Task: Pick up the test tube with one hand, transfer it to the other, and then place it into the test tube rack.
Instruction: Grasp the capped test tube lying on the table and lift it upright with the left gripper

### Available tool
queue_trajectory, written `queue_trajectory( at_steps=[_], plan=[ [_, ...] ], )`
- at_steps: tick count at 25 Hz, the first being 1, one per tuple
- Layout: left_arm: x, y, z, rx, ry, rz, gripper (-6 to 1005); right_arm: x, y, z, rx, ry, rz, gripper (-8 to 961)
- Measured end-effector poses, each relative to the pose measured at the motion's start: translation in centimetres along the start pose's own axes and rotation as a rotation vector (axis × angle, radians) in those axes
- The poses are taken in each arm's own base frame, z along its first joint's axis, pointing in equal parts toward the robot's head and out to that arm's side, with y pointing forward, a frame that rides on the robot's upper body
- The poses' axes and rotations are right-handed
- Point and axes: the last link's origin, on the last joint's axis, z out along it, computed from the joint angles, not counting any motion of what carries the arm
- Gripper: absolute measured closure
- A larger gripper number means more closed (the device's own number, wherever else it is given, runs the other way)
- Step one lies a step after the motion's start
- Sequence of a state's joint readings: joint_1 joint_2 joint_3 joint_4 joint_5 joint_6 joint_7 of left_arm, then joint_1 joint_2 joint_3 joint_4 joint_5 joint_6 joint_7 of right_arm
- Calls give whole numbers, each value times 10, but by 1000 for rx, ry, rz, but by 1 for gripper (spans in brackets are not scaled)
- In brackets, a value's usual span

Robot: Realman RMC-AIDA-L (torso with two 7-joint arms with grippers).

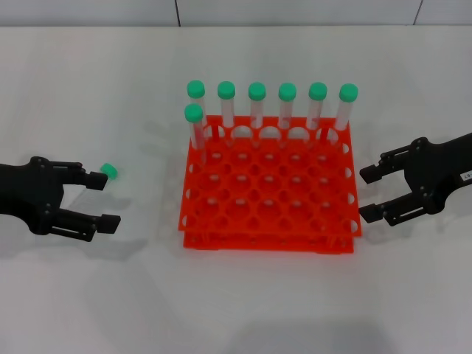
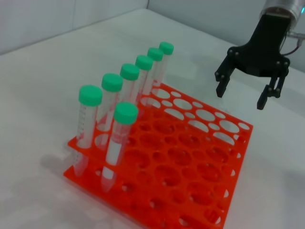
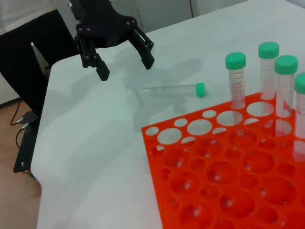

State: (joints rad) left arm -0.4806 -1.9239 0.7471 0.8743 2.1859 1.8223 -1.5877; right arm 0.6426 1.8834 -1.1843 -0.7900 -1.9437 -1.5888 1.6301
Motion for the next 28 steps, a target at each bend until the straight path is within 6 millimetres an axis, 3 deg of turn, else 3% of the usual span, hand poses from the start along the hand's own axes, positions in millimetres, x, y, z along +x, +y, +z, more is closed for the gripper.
queue_trajectory(
  at_steps=[19,28],
  plan=[
    [-1,-1,0,6,-19,0,121,-1,0,3,2,-4,-6,230],
    [12,13,-21,84,-83,-88,122,-4,0,4,6,-14,-29,230]
  ],
)
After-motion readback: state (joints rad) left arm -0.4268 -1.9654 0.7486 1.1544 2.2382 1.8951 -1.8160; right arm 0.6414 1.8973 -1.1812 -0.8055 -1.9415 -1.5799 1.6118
